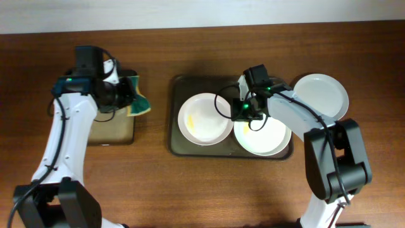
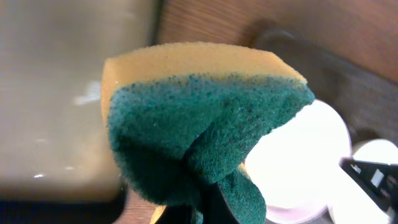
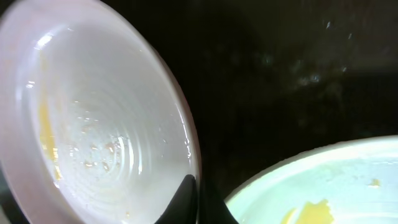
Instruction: Clean dirty plates on tray and stack at the side
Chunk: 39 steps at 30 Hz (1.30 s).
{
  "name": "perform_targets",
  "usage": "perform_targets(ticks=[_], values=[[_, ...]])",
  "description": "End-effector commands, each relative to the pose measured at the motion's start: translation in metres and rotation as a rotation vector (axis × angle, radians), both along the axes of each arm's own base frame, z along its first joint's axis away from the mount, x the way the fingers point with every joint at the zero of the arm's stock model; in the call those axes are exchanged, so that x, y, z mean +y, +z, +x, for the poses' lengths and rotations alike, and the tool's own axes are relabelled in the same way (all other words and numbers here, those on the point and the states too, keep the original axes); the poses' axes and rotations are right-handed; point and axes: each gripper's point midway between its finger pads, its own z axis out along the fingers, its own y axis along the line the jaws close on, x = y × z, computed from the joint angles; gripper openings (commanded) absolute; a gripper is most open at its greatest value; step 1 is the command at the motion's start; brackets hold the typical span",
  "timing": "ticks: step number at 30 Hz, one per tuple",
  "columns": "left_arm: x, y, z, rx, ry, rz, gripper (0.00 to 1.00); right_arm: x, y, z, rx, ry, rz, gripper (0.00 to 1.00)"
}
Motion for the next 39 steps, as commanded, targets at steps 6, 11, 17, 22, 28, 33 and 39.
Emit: perform_targets(ticks=[6, 11, 17, 22, 28, 33, 39], values=[[-0.103, -0.009, -0.015, 0.015, -0.239, -0.058, 0.00, 0.014, -0.014, -0.015, 0.034, 0.054, -0.024, 0.04], [-0.149, -0.050, -0.026, 0.114, -0.323, -0.055, 0.00, 0.009, -0.016, -0.014, 0.030, 0.036, -0.064, 0.04], [-0.173, -0.098, -0.042, 0.235, -0.387, -0.032, 0.00, 0.009, -0.016, -0.013, 0.031, 0.022, -0.060, 0.04], [-0.188, -0.138, -0.042, 0.273, -0.417, -0.019, 0.00, 0.009, -0.016, -0.013, 0.031, 0.022, -0.061, 0.04], [-0.125, -0.177, -0.024, 0.269, -0.316, 0.361, 0.00, 0.009, -0.016, -0.013, 0.031, 0.022, -0.061, 0.04], [-0.081, -0.149, -0.004, 0.203, -0.239, 0.629, 0.00, 0.005, -0.017, -0.011, 0.023, 0.014, -0.085, 0.04], [-0.083, -0.093, 0.018, 0.085, -0.150, 0.622, 0.00, 0.005, -0.017, -0.012, 0.024, 0.014, -0.085, 0.04]])
